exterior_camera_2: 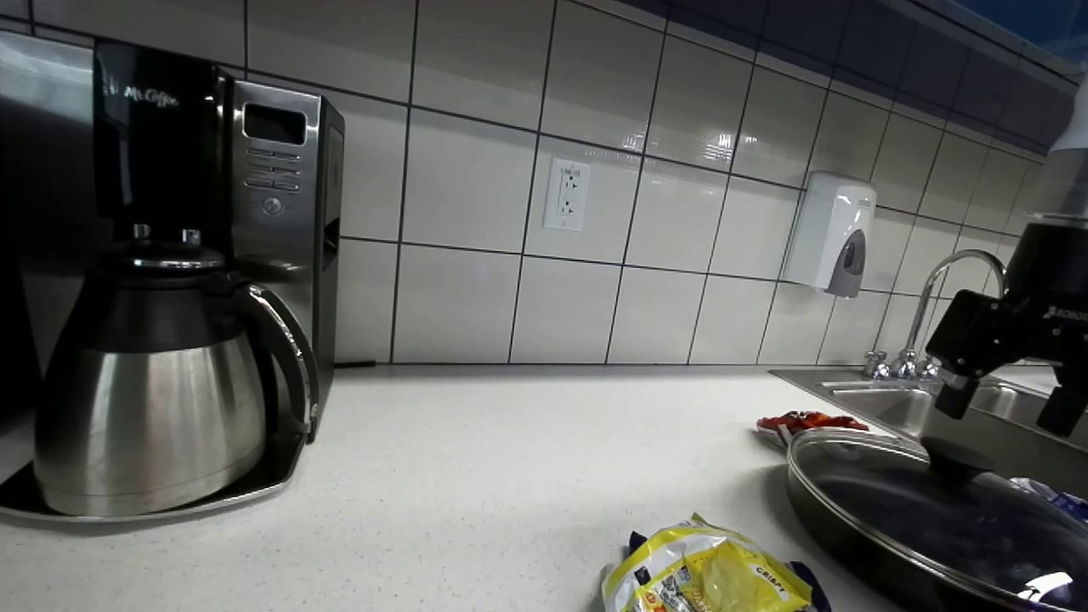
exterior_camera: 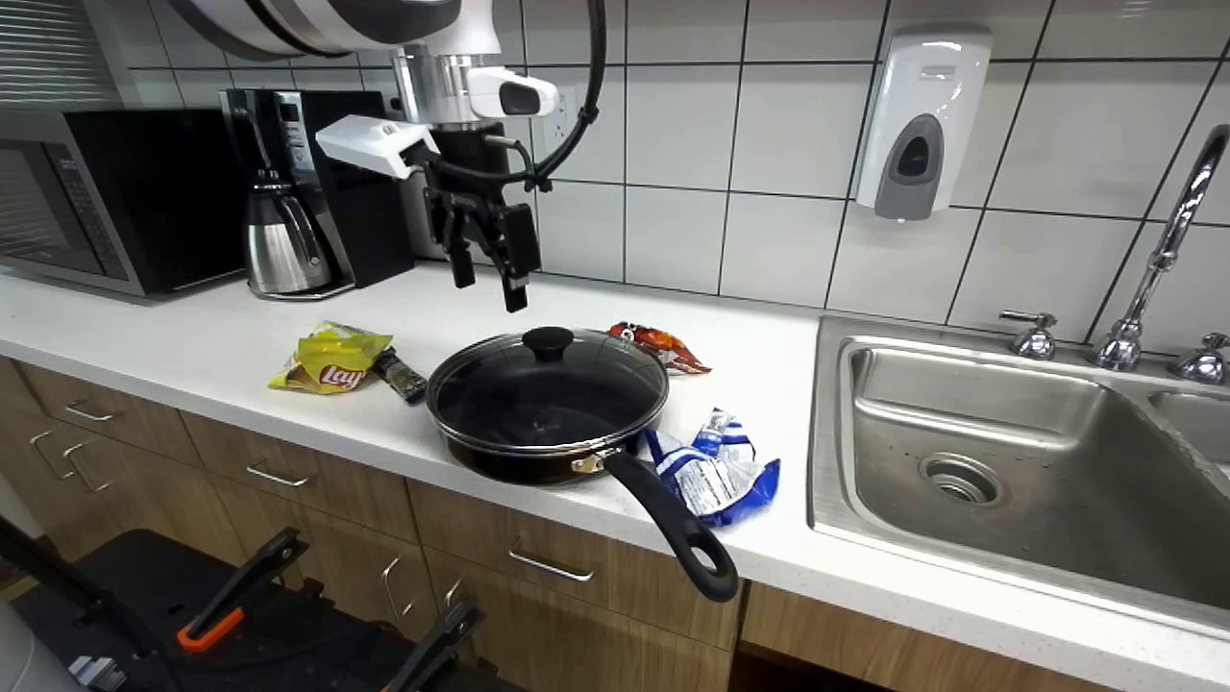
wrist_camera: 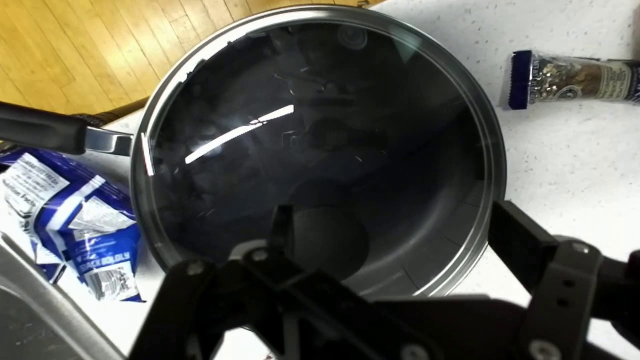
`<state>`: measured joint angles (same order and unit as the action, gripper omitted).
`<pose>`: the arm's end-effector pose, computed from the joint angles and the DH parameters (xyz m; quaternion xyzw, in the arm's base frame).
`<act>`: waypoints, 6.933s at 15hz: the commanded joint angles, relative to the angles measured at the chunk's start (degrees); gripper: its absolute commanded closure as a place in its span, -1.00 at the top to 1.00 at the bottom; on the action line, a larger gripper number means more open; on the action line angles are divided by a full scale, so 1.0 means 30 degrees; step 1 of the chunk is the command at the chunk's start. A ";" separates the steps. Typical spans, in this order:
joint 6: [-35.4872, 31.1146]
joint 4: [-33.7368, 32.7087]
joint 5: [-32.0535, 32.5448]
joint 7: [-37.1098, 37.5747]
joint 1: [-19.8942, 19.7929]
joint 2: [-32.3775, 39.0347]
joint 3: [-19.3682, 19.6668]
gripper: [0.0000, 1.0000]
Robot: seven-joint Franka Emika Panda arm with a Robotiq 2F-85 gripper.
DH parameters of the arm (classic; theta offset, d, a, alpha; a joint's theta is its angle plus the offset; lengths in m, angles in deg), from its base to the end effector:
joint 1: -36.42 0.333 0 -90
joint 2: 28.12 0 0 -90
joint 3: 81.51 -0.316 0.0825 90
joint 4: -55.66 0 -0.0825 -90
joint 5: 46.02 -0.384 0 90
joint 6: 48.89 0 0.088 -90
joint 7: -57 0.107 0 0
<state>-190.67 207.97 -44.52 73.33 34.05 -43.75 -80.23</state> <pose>0.4141 -0.0260 0.3380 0.9856 -0.1633 0.0448 0.0006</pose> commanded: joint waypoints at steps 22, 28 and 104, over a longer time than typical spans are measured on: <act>-0.3901 -0.1246 -0.0203 0.0343 -0.0995 0.4660 0.0711 1.00; -0.3734 -0.1633 -0.0018 0.0465 -0.0811 0.4802 0.0662 0.06; 0.3101 -1.8839 0.1268 0.7652 0.6190 1.6128 -0.0442 -0.21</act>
<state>-181.56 154.35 -39.22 95.61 52.81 3.89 -81.74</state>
